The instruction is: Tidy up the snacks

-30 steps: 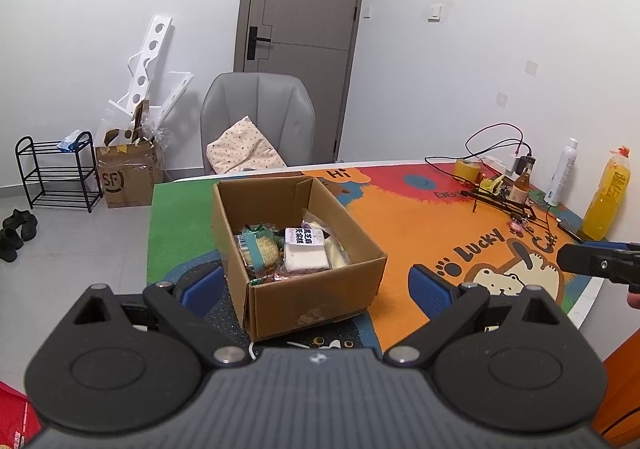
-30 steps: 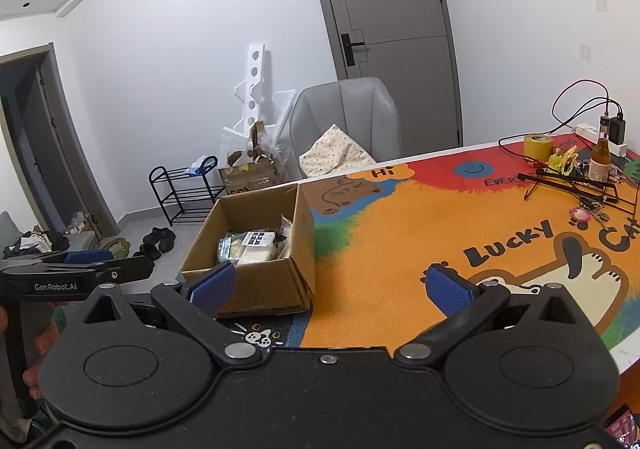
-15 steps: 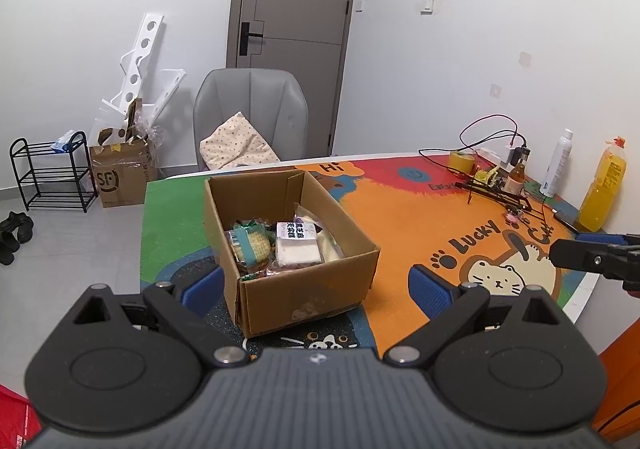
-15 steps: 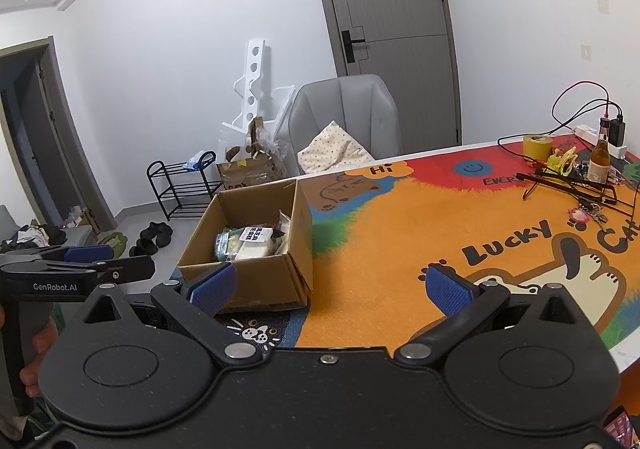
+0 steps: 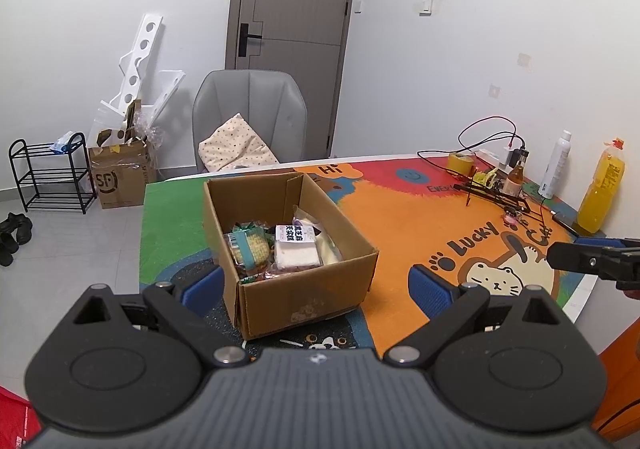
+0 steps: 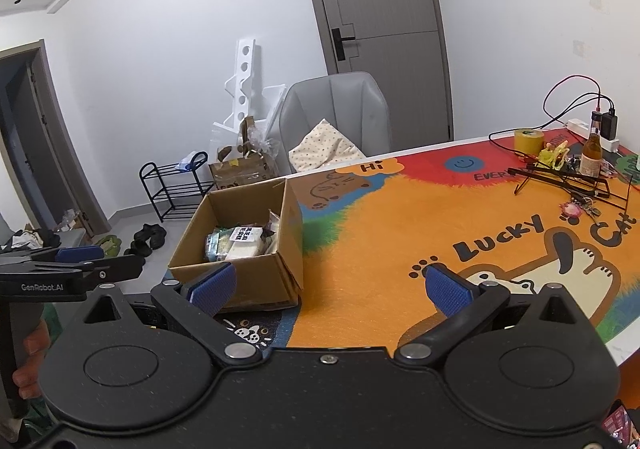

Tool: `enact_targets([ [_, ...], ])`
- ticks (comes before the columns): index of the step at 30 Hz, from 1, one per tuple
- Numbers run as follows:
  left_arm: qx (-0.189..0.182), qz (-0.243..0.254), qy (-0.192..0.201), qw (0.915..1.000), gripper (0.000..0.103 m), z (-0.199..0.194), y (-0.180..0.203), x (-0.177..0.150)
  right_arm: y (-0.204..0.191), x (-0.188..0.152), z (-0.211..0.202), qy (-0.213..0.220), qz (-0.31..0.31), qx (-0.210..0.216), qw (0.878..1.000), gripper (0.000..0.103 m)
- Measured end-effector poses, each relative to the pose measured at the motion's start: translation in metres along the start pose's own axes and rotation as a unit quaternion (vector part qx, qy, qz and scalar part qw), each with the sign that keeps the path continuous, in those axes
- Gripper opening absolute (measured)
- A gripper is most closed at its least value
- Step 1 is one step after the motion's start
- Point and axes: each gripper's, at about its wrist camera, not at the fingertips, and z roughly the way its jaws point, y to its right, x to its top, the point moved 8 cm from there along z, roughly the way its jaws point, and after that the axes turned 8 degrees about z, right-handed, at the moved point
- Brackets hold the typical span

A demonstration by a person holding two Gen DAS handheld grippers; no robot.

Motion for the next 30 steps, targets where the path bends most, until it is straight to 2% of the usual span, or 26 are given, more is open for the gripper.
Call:
enact_targets([
  [30,-0.011,-0.002,-0.002,0.9999,0.098,0.0017,0.0054,0.0018,-0.0019,0.002,0.0019,-0.003,-0.008,-0.013,1.0,0.103],
])
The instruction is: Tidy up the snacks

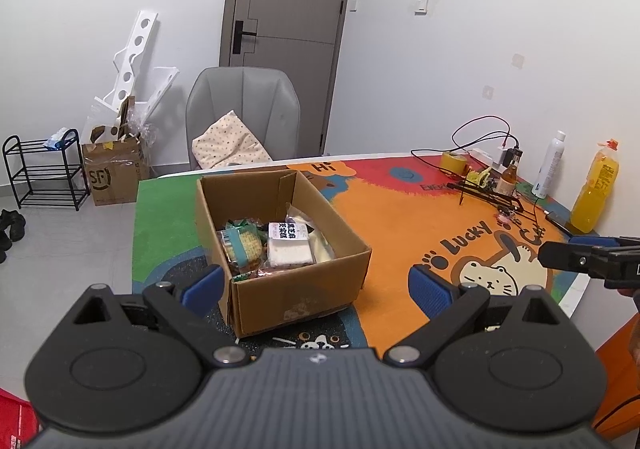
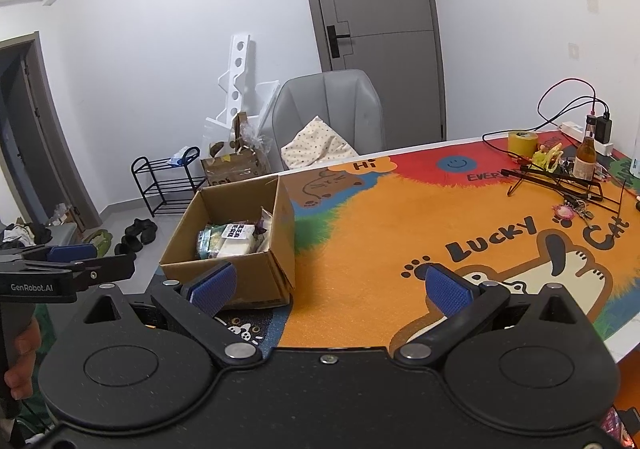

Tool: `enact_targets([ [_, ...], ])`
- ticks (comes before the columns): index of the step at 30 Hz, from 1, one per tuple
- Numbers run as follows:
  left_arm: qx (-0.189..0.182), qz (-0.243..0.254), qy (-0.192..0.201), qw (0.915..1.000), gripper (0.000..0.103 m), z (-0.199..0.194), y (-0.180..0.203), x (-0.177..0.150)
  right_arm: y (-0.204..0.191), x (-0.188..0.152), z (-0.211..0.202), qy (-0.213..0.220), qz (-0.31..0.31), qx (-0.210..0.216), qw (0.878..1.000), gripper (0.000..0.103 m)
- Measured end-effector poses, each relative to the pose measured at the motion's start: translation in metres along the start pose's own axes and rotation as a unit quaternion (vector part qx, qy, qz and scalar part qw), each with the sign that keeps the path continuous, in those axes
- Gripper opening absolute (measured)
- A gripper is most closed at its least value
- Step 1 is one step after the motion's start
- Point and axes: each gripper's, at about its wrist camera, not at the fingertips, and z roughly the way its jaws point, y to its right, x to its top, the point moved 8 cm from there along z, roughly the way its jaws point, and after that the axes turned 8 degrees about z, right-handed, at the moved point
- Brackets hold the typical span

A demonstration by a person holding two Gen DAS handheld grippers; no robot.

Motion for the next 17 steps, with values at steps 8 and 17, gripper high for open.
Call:
enact_targets([
  [8,-0.004,0.003,0.003,1.0,0.098,0.001,0.001,0.002,-0.007,0.003,0.0,-0.002,-0.016,0.0,1.0,0.103],
  [17,-0.005,0.004,0.005,1.0,0.098,0.001,0.002,0.001,-0.011,0.004,0.004,-0.006,-0.02,-0.003,1.0,0.103],
])
